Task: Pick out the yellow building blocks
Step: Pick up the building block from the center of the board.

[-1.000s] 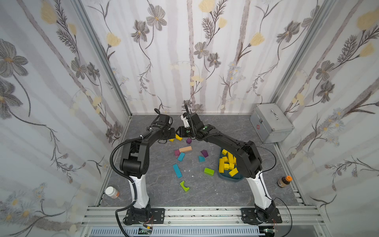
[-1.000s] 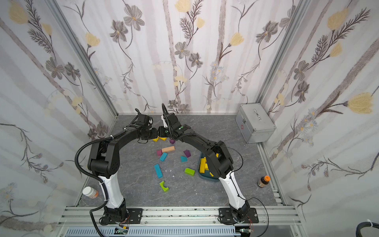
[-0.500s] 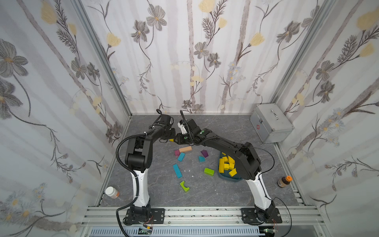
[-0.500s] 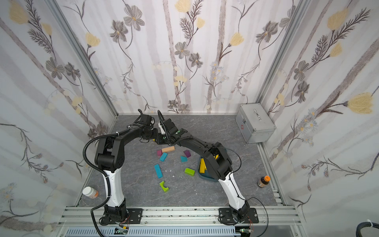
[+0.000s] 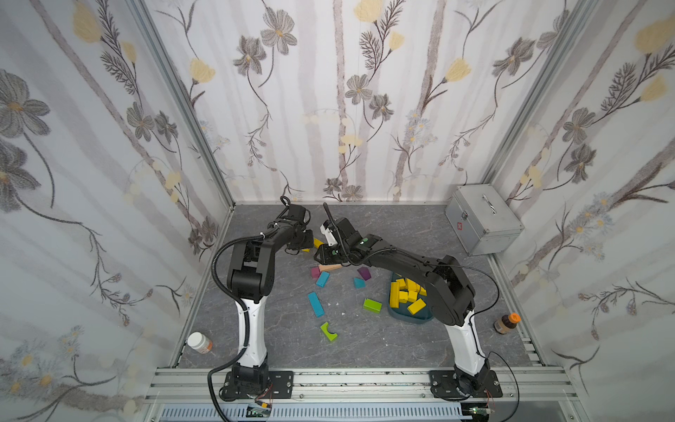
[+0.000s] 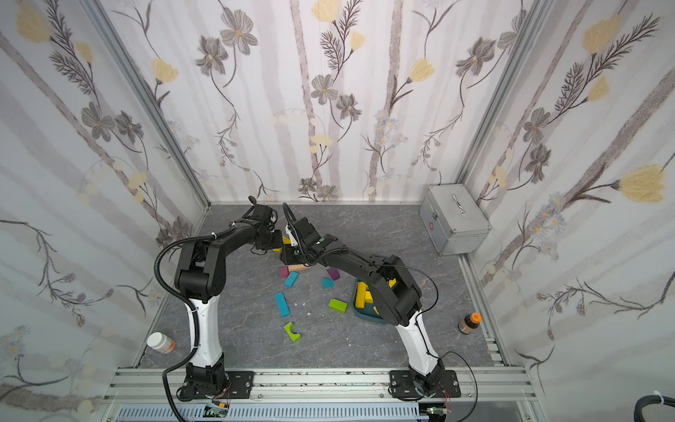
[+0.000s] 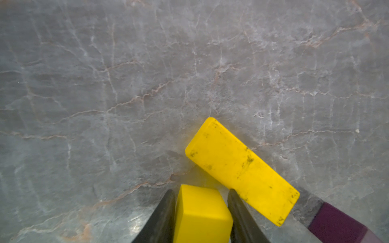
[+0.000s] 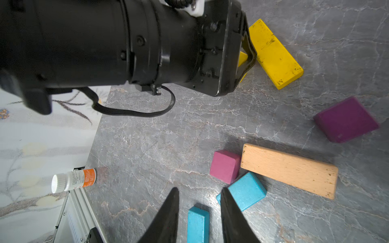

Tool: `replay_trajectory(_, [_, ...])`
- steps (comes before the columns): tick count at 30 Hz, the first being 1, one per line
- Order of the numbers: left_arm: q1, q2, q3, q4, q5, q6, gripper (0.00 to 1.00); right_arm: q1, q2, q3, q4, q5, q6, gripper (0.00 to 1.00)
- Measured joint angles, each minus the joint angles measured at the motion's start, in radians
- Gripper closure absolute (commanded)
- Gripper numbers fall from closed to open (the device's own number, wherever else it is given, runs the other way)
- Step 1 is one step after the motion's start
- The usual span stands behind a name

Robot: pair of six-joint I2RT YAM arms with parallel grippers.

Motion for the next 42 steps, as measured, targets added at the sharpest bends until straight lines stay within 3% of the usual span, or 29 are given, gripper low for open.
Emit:
replay_trajectory(10, [0.001, 0.006, 0.008, 0.005, 0.0, 0.0, 0.7, -0.001, -0.002, -0.003, 0.0, 0.024, 0.0, 0.65])
replay_trajectory(29, [0.001, -0.042, -0.028, -0.031, -0.004, -0.015, 0.73, 0.0, -0.047, -0.014, 0.0, 0.062, -0.002, 0.65])
replay_trajectory(42, [-0.006, -0.161, -0.111, -0.024, 0.011, -0.068, 0.73, -0.006, -0.169, -0.16, 0.044, 0.133, -0.011, 0.65])
